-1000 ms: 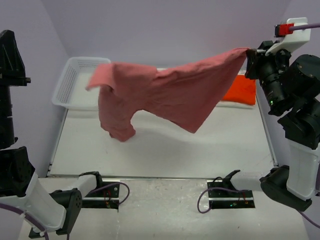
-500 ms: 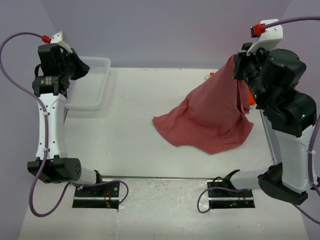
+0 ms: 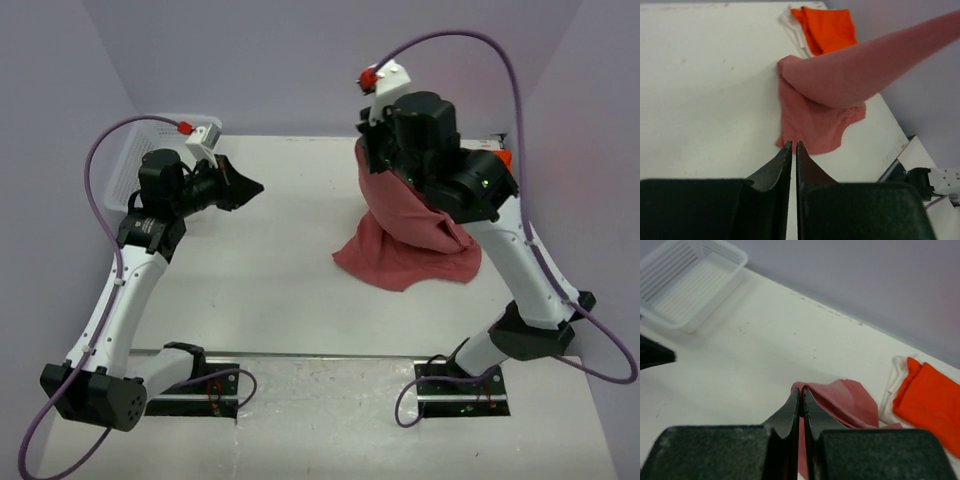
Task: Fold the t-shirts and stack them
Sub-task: Flatten out the tshirt
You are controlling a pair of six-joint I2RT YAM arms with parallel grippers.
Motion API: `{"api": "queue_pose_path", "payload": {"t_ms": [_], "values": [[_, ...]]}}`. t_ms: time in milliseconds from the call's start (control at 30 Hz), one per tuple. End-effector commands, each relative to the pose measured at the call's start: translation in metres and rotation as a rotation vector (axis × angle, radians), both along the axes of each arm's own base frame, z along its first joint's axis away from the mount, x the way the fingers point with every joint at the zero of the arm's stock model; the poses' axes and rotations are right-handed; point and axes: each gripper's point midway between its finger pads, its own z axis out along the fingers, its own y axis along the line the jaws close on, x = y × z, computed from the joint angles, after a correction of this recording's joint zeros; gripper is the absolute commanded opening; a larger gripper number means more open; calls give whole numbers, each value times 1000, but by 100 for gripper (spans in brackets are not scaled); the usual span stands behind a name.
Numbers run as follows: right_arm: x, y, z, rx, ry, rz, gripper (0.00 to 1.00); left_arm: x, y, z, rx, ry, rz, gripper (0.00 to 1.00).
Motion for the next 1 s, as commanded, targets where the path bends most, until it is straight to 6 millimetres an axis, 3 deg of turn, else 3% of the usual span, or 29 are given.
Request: {"api": "queue_pose_path", "payload": {"t_ms": [0,100,233,300,367,467,567,800,900,967], "values": [[-30,52,51,89,-113,172,0,23,29,-22,116,20,178,4],[-45,59,81,68,-209,192,0,32,45,-46,202,91,259,1],[-24,18,83,-49,-270,-30,0,28,35,-73,204,157,194,3],[-13,-8,83,-70,-280,-135,0,23,22,-100,203,222,129,12],[-11,-21,84,-59,-278,-173,0,19,13,-125,197,288,114,20],[-12,-33,86,-47,-293,-205,0,17,0,-139,165,332,118,30],[-3,-45,76,-76,-275,-267,0,2,-31,-164,210,368,96,39],[20,-77,51,-71,-196,-382,0,-44,-99,-219,380,414,-22,35],[21,-85,46,-63,-172,-391,0,-56,-97,-248,469,461,31,24],[18,-93,48,-49,-173,-390,0,-56,-76,-265,546,471,123,28]]}}
